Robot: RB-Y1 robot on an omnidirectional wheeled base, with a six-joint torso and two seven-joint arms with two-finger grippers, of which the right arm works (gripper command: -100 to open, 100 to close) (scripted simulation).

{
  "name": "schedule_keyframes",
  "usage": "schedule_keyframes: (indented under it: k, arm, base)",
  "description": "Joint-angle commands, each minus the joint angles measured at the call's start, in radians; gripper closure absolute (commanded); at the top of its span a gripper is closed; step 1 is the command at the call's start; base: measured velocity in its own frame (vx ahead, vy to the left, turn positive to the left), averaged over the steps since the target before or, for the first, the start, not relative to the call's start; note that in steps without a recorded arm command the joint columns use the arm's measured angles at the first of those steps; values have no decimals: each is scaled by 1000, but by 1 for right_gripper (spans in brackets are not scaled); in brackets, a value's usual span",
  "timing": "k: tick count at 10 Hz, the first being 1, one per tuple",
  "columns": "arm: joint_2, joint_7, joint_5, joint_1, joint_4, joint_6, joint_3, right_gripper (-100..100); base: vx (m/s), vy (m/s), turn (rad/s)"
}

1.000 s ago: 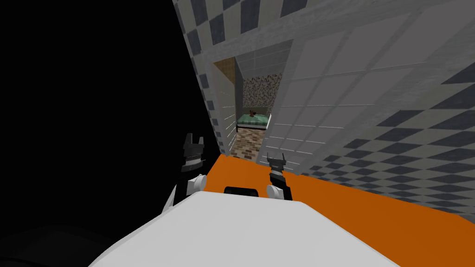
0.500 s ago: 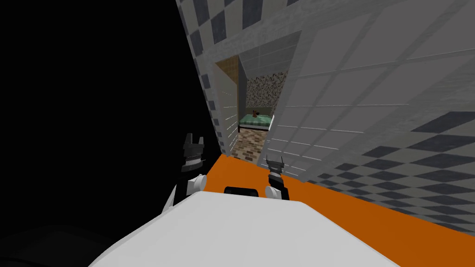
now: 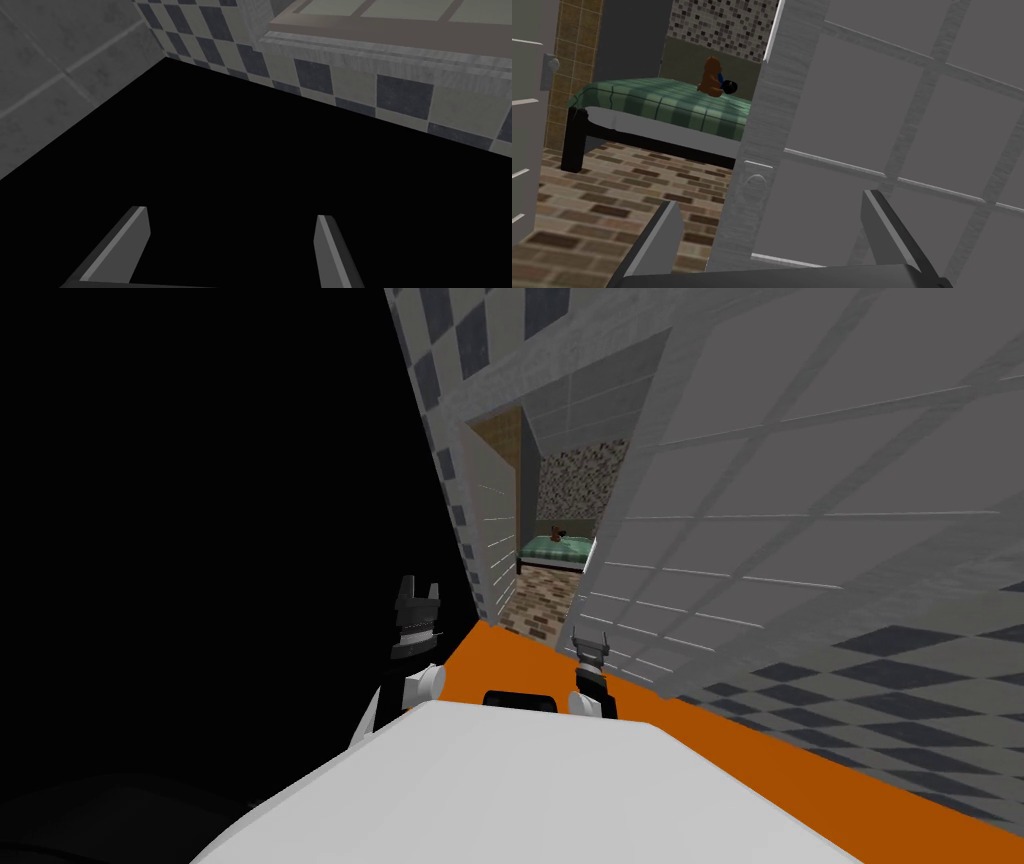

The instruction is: Push the door open

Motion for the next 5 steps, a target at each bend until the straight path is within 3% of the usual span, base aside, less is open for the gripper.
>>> schedule_keyframes:
  k: [1, 5]
  arm:
    - [3, -29, -21, -7, 35, -16, 7, -100]
    - [11, -92, -72, -27, 120, -51, 22, -100]
  base:
    - [66, -89, 120]
    - [58, -98, 108]
